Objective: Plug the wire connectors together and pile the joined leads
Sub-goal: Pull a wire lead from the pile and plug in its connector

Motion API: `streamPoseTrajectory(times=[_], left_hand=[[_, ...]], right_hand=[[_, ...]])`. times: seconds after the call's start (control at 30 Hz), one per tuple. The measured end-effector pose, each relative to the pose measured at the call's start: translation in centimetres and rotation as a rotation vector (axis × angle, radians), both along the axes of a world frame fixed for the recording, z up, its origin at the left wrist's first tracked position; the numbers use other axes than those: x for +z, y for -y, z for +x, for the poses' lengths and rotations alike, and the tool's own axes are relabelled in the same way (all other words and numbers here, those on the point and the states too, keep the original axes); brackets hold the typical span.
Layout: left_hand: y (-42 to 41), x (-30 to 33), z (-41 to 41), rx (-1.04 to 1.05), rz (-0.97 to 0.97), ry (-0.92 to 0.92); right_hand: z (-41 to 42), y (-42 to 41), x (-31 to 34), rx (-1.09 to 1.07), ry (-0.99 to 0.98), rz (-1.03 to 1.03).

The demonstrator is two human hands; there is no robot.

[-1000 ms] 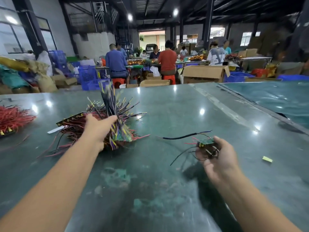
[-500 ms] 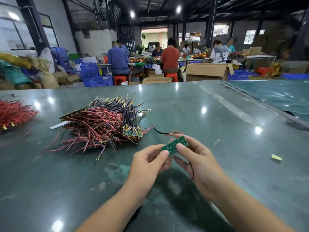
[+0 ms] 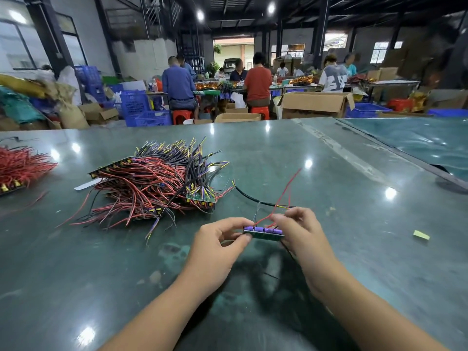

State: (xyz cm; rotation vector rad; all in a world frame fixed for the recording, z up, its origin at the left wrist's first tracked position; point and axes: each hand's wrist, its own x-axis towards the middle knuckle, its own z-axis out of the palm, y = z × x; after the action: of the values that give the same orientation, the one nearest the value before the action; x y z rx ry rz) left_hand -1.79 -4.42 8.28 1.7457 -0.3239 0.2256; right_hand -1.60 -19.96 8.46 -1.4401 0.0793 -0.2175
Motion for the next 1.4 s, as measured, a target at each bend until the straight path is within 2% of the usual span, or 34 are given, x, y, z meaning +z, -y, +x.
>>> streamPoseTrajectory(times=[0.07,0.1,0.27,0.37,0.43,0.6,0.7,0.77,0.83,0.9,0.97,1.07,1.13,1.2,1.27,1.33,1.4], left_hand=[[0.0,0.0,-0.1,0.02,0.041,0.016],[0.0,-0.1,-0.1,0.045,0.041,0.024],[-0.4,0.4,0.4,0.233,-0.123,0.075],[-1.1,0.8,1.0,0.352,-0.305,0.084],[-1.5,0.9,1.3,0.393,-0.465,0.068],[-2.6,1.9,1.6,0.427,-0.748,0.059],[-4.3,3.0,2.1,0.499,-0.829,0.126],[-5.5,3.5,2.3,0.544,-0.869,0.148],[-6.4,3.6,2.5,0.582,-0.889,0.146],[-6.8,3.6,2.7,0.616,-0.902,0.131],[-7.0,3.7,2.8,0.641,-0.922,0.118],[-7.1,3.6,2.9,0.646,-0.926,0.118],[-7.0,3.3,2.8,0.624,-0.922,0.118],[-6.7,3.1,2.7,0.579,-0.917,0.095],[-6.1,2.9,2.7,0.479,-0.919,0.031],[-5.3,2.7,2.4,0.325,-0.946,-0.066],[-4.5,2.4,2.0,0.177,-0.922,-0.149]], right_hand=[[0.4,0.5,0.5,-0.044,-0.026,0.229],[0.6,0.9,0.7,-0.099,-0.025,0.27],[1.4,2.9,0.8,-0.39,-0.044,0.155],[1.8,3.6,0.5,-0.431,-0.083,0.061],[1.8,3.6,0.1,-0.394,-0.084,-0.167],[2.5,3.0,-0.2,-0.239,-0.172,-0.966],[3.7,2.4,0.4,-0.182,-0.212,-1.271],[4.8,2.3,0.9,-0.193,-0.186,-1.393],[5.9,2.1,1.4,-0.189,-0.191,-1.382],[6.8,2.0,1.9,-0.211,-0.168,-1.282],[7.9,2.1,3.1,-0.318,-0.067,-1.152],[10.9,2.8,6.3,-0.504,0.101,-1.068],[13.1,3.6,8.7,-0.581,0.121,-1.083],[14.2,4.0,9.6,-0.581,0.035,-1.181],[13.3,3.2,9.1,-0.445,0.045,-1.125],[10.6,1.4,7.4,-0.182,0.076,-0.813],[6.5,-0.6,6.1,0.116,-0.041,-0.439]])
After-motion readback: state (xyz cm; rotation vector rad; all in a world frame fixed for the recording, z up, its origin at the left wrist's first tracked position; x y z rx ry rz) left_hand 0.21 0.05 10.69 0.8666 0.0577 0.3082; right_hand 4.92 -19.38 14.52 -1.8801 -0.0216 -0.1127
